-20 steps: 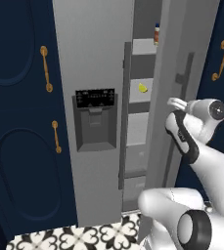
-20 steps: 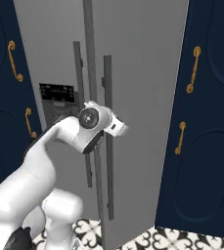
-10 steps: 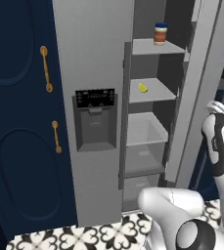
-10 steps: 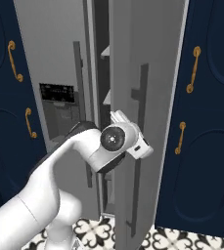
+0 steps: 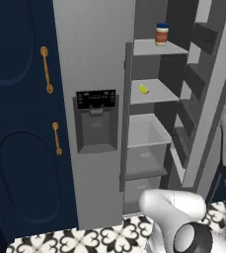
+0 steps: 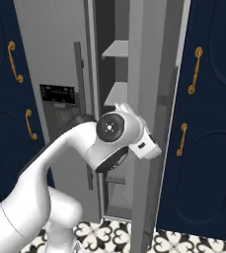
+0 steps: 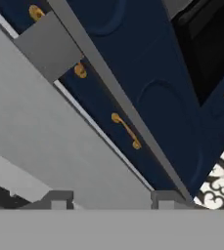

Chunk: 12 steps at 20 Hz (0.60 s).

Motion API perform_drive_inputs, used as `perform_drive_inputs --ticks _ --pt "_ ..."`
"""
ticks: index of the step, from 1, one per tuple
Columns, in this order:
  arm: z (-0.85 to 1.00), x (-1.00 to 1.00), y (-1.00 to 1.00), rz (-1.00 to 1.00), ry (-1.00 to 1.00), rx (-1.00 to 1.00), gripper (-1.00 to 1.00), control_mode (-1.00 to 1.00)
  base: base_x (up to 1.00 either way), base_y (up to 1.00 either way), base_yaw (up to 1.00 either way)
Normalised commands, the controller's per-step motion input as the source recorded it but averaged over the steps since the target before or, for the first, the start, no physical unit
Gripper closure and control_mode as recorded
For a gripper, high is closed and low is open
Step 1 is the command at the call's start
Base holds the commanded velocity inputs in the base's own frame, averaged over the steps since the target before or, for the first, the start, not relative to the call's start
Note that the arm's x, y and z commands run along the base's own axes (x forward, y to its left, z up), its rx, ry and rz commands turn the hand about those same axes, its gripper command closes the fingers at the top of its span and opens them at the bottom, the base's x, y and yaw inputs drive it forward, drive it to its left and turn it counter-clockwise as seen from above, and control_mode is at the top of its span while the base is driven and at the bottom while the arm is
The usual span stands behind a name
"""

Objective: Grab a lemon wedge from the fridge and one ice cube from the ice bowl, and put them in the glass of lemonade.

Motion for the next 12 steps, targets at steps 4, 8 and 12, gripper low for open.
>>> perform_drive_inputs --ticks 4,8,12 --pt "1.0 -0.69 0.57 0.0 0.0 -0.03 -1.0 -1.0 0.0 0.0 0.0" --pt "0.86 0.11 1.0 0.0 0.21 -0.16 -1.0 -1.0 0.0 0.0 0.0" --pt "0.29 0.81 0.99 -0.03 0.41 -0.29 -1.0 -1.0 0.0 0.0 0.0"
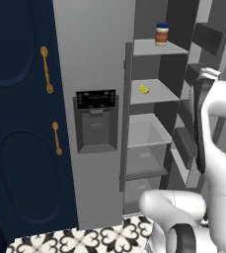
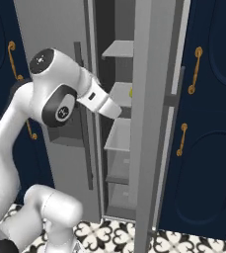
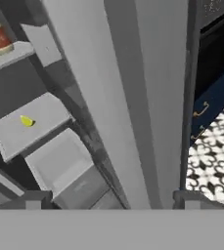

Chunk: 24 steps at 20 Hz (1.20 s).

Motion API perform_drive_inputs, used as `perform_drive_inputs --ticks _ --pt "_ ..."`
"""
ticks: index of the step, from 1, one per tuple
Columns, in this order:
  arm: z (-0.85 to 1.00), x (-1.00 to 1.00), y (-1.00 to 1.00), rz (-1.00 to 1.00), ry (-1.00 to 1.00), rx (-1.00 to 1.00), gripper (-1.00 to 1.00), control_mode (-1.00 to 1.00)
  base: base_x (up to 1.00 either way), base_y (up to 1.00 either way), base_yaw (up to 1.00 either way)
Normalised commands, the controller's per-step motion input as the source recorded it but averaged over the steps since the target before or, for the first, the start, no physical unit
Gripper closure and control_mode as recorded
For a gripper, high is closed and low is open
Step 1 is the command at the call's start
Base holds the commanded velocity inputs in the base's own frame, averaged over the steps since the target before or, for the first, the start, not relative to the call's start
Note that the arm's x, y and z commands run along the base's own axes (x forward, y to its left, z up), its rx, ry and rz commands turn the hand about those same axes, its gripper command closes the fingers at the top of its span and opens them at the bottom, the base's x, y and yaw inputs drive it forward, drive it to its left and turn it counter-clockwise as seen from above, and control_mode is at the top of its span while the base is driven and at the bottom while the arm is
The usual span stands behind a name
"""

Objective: Grab a lemon wedge from the fridge and one ice cube from the ice bowl, and put them in the glass of lemonade.

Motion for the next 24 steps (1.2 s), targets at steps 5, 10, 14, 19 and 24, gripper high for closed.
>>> perform_drive_inputs --ticks 5,10,14,19,24 --pt "-0.04 1.0 0.28 -0.11 0.63 -0.44 -1.0 -1.0 0.0 0.0 0.0" --pt "-0.27 0.92 -0.18 -0.02 0.6 -0.36 -1.0 -1.0 0.0 0.0 0.0" --pt "-0.09 0.13 -0.68 0.02 0.34 -0.07 -1.0 -1.0 0.0 0.0 0.0" --pt "-0.11 0.17 -0.68 0.02 0.14 -0.01 -1.0 -1.0 0.0 0.0 0.0" --pt "-0.07 0.0 -0.93 0.0 0.06 0.0 -1.0 -1.0 0.0 0.0 0.0"
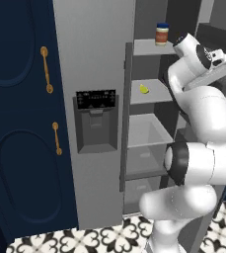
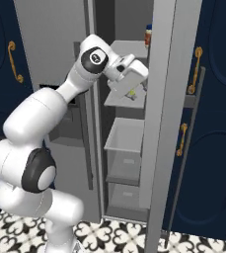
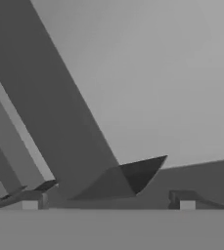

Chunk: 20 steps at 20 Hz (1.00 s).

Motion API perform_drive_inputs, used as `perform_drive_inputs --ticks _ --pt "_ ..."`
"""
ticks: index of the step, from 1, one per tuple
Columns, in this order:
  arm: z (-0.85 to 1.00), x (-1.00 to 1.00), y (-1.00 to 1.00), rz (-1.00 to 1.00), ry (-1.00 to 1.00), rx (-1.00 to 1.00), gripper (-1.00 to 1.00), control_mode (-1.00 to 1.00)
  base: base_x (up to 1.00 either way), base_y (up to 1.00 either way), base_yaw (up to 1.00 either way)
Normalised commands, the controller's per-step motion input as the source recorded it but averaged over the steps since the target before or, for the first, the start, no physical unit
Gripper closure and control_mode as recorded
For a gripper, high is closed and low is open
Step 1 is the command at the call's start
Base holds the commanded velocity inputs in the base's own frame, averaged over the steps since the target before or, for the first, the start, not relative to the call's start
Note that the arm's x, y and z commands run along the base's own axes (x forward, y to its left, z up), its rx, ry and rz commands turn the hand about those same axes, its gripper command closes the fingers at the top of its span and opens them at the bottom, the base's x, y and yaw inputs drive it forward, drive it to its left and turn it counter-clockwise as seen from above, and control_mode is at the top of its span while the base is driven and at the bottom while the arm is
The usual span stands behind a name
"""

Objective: Grab a lemon wedge from the fridge and one ice cube from the ice bowl, and put them in the glass of lemonade.

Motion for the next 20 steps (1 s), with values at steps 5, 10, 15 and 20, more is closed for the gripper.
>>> perform_drive_inputs --ticks 5,10,15,20 --pt "-0.03 -0.09 -0.6 0.0 0.01 0.0 -1.0 -1.0 0.0 0.0 0.0" --pt "0.0 -0.39 0.15 0.02 0.0 0.01 -1.0 -1.0 0.0 0.0 0.0" --pt "0.15 -0.14 0.9 0.09 -0.12 0.0 -1.0 -1.0 0.0 0.0 0.0" --pt "-0.53 -0.13 0.95 0.15 -0.29 0.31 -1.0 -1.0 0.0 0.0 0.0"
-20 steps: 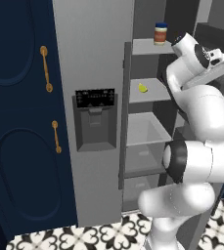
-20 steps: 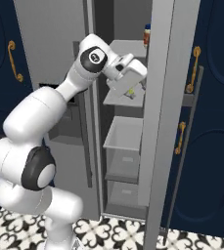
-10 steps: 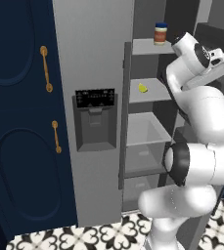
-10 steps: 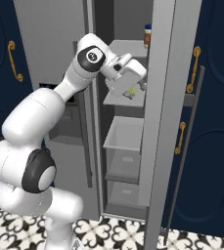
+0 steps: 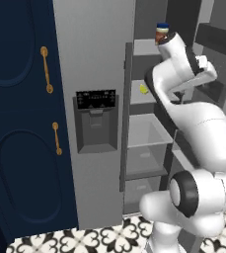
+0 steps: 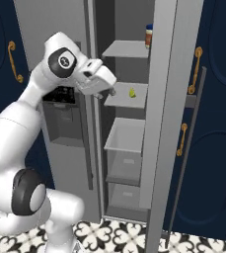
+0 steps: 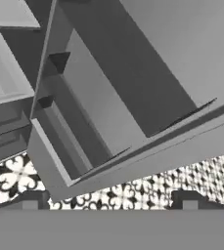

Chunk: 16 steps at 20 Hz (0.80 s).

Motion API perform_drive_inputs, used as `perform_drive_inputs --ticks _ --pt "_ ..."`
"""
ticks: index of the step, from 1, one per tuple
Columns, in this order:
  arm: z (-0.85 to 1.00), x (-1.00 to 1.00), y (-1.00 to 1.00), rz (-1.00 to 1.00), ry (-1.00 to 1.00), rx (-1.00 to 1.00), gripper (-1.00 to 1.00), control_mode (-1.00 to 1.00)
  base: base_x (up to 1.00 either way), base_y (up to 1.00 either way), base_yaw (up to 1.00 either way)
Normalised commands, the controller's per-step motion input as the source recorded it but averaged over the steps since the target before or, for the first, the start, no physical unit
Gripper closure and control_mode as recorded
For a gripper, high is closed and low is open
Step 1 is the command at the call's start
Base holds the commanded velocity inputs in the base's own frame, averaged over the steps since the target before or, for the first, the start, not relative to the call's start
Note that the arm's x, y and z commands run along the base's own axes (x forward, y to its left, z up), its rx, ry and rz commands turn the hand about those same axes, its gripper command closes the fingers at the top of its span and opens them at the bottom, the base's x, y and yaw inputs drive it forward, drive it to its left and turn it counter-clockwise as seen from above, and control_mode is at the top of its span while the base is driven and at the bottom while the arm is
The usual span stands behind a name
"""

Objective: Grab a lemon wedge from the fridge and one ice cube from the ice bowl, and put them in the glass of lemonade.

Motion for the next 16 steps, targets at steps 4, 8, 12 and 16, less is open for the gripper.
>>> perform_drive_inputs --ticks 4,8,12,16 --pt "-1.0 -0.14 0.82 0.22 -0.32 0.61 -1.0 -1.0 0.0 0.0 0.0" --pt "-1.0 -0.17 0.95 0.31 -0.07 0.47 -1.0 -1.0 0.0 0.0 0.0" --pt "-0.32 -0.57 0.77 0.3 -0.01 0.2 -1.0 -1.0 0.0 0.0 0.0" --pt "0.54 -1.0 0.37 0.22 -0.02 0.03 -1.0 -1.0 0.0 0.0 0.0"
